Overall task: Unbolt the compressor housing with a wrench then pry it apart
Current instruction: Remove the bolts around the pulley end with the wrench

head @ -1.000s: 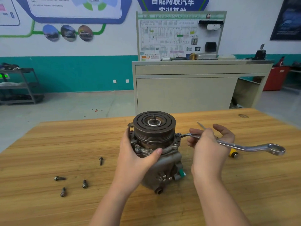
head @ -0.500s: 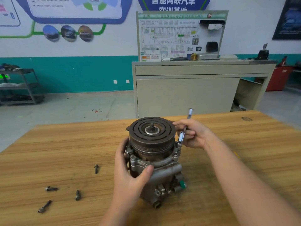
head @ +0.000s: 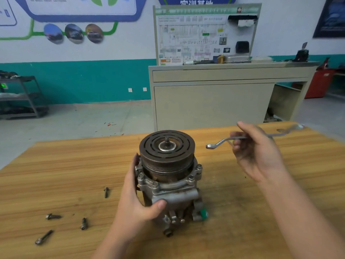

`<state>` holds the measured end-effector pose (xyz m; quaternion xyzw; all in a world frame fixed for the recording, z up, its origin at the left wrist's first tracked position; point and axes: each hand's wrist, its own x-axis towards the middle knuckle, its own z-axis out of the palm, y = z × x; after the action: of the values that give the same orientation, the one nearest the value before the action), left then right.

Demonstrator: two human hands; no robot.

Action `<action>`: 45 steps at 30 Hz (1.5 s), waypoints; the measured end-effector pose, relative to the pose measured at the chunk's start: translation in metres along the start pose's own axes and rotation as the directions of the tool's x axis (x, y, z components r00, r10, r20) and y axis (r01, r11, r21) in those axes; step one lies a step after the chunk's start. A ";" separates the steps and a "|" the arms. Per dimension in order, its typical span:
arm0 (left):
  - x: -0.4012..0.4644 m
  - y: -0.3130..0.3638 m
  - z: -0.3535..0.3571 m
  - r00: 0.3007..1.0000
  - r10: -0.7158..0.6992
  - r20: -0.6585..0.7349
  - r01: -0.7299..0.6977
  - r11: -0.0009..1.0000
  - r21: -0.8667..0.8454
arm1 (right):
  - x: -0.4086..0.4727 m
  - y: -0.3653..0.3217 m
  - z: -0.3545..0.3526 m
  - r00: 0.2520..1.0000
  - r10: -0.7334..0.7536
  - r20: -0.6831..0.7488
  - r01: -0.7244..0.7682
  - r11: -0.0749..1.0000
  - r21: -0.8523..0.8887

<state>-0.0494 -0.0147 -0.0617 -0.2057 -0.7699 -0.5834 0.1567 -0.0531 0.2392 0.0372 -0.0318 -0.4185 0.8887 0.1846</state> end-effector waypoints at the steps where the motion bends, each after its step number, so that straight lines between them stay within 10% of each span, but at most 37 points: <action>1: 0.001 -0.001 -0.003 1.000 0.004 0.010 -0.004 1.000 -0.011 | -0.011 0.003 -0.004 0.995 -0.095 -0.021 0.094 0.995 -0.040; 14: -0.015 0.000 0.013 0.985 -0.044 -0.168 0.027 0.995 -0.100 | -0.088 0.049 0.008 0.743 -0.645 0.182 0.654 0.640 -0.403; 22: -0.019 0.002 0.022 0.973 -0.006 -0.232 -0.007 0.998 -0.056 | -0.098 0.072 0.025 0.389 -0.817 0.425 0.795 0.065 -0.603; 26: -0.019 0.004 0.026 0.977 0.003 -0.213 -0.022 0.996 -0.090 | -0.082 0.067 0.015 0.569 -0.797 0.202 0.777 0.440 -0.450; 30: -0.013 0.001 0.024 0.987 -0.008 -0.162 -0.019 0.986 -0.165 | -0.022 0.041 0.017 0.952 -0.285 0.110 0.274 0.956 0.103; 33: -0.009 -0.002 0.023 0.990 -0.005 -0.138 -0.018 0.986 -0.164 | 0.024 0.048 0.022 0.939 0.184 0.292 -0.219 0.972 0.090; 36: -0.006 -0.004 0.021 0.989 0.025 -0.149 -0.044 0.991 -0.126 | 0.045 0.063 0.024 0.847 0.399 0.352 -0.376 0.917 -0.136; 45: -0.006 0.005 0.019 0.988 0.034 -0.149 -0.046 0.996 -0.082 | 0.005 0.039 -0.014 0.992 0.050 0.115 -0.077 0.967 0.241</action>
<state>-0.0418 0.0036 -0.0660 -0.1840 -0.7262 -0.6261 0.2161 -0.0663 0.2287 -0.0009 0.0257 -0.3137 0.9394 0.1357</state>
